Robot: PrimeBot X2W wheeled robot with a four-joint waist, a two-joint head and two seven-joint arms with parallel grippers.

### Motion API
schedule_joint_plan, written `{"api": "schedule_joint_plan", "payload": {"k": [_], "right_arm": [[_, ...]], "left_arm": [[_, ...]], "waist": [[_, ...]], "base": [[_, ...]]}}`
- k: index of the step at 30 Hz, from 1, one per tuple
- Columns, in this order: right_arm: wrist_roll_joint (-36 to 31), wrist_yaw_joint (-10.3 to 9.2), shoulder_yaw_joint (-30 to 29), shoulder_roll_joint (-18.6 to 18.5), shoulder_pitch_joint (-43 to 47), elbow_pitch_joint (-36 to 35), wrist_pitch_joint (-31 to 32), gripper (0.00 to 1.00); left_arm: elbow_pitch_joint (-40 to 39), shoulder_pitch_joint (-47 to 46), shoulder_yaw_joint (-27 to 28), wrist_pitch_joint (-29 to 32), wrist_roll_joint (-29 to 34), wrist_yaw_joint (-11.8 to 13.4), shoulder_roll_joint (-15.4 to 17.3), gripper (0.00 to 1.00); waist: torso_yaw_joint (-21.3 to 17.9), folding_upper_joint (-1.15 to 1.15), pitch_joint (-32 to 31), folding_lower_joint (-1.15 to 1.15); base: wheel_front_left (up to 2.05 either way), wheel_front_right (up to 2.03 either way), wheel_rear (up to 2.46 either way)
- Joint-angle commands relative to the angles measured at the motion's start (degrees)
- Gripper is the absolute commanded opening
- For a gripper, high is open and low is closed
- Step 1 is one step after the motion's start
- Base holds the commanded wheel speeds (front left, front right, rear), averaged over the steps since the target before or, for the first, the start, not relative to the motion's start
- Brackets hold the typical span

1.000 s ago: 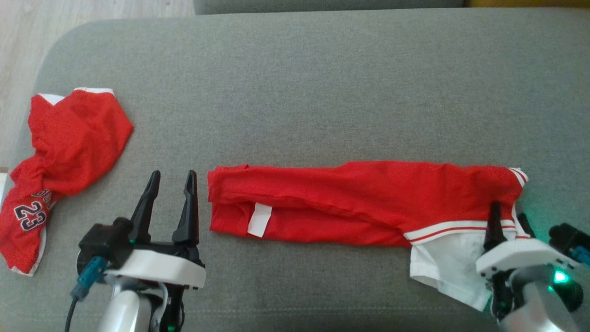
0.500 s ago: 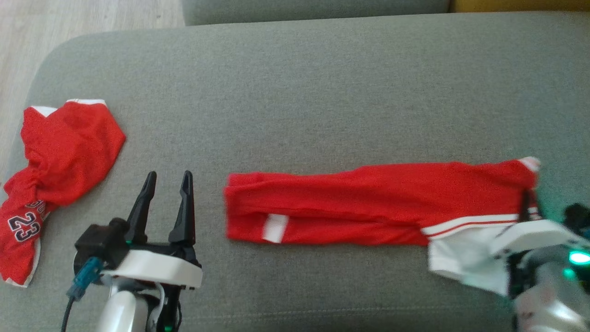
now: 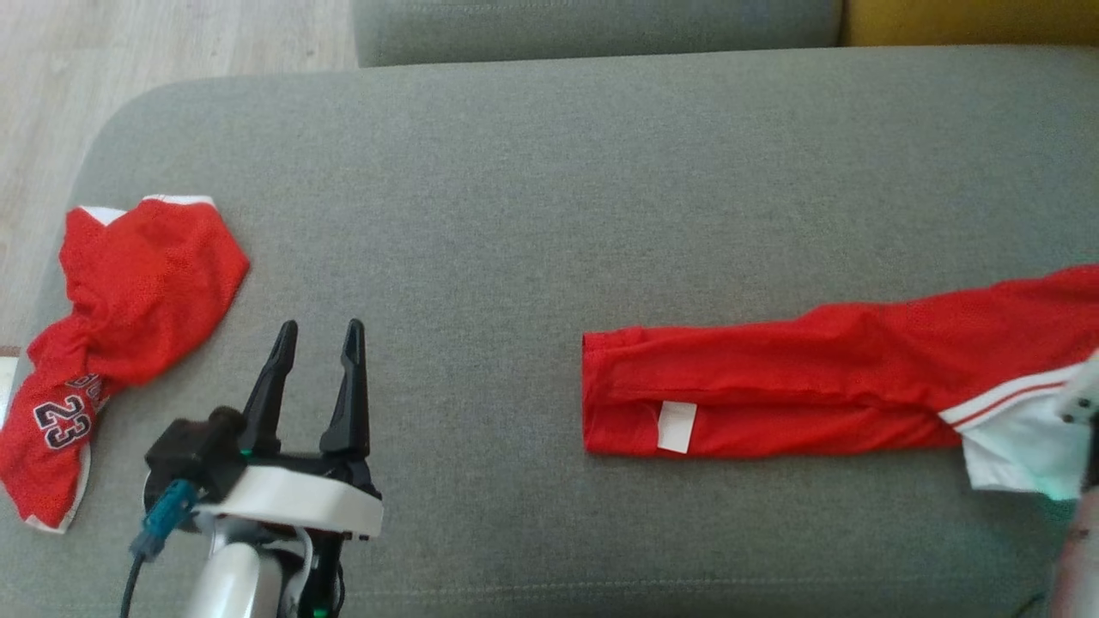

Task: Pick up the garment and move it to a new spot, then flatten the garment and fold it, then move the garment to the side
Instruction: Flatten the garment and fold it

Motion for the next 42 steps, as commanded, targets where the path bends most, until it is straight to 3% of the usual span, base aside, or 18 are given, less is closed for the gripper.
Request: {"api": "schedule_joint_plan", "payload": {"k": [1,7,14,15,22,29,34,42], "right_arm": [[2.11,-0.05,3.62,-0.45,-2.49,-1.11,0.57,0.0],[11.65,-0.05,12.69,-0.44,-3.36,-0.42,3.59,0.0],[30.86,-0.05,25.78,-0.43,-2.22,-3.54,10.87,0.0],[30.86,-0.05,25.78,-0.43,-2.22,-3.54,10.87,0.0],[48.72,-0.05,38.57,-0.43,2.14,-8.68,13.98,0.0],[65.25,-0.05,52.7,-0.43,6.37,-8.51,9.01,0.0],[75.23,-0.05,62.11,-0.43,5.92,-3.13,1.47,0.0],[92.39,-0.05,82.06,-0.42,2.51,4.78,-10.04,0.0]], "left_arm": [[-2.03,-1.14,1.52,-0.7,-0.47,0.45,0.13,1.0],[-1.86,0.38,1.05,-0.7,-0.83,1.18,0.13,1.0],[-2.2,1.65,-0.23,-0.7,-1.35,2.38,0.13,1.0],[-2.2,1.65,-0.23,-0.7,-1.35,2.38,0.13,1.0],[-2.54,2.22,-1.19,-0.7,-1.67,3.02,0.13,1.0],[-2.3,2.19,-1.61,-0.7,-1.94,3.15,0.13,1.0],[-1.89,2.11,-2.03,-0.7,-2.05,3.03,0.13,1.0],[-1.43,1.74,-2.25,-0.7,-2.1,2.9,0.13,1.0]], "waist": [[-0.16,0.0,-0.68,0.0],[-1.44,0.0,-3.31,0.0],[-2.56,0.0,-5.64,0.0],[-2.56,0.0,-5.64,0.0],[-2.49,0.0,-6.2,0.0],[-1.43,0.0,-5.93,0.0],[-0.42,0.0,-5.67,0.0],[0.84,0.0,-5.15,0.0]], "base": [[0.0,0.0,0.0],[0.0,0.0,0.0],[0.0,0.0,0.0],[0.0,0.0,0.0],[0.0,0.0,0.0],[0.0,0.0,0.0],[0.0,0.0,0.0],[0.0,0.0,0.0]]}}
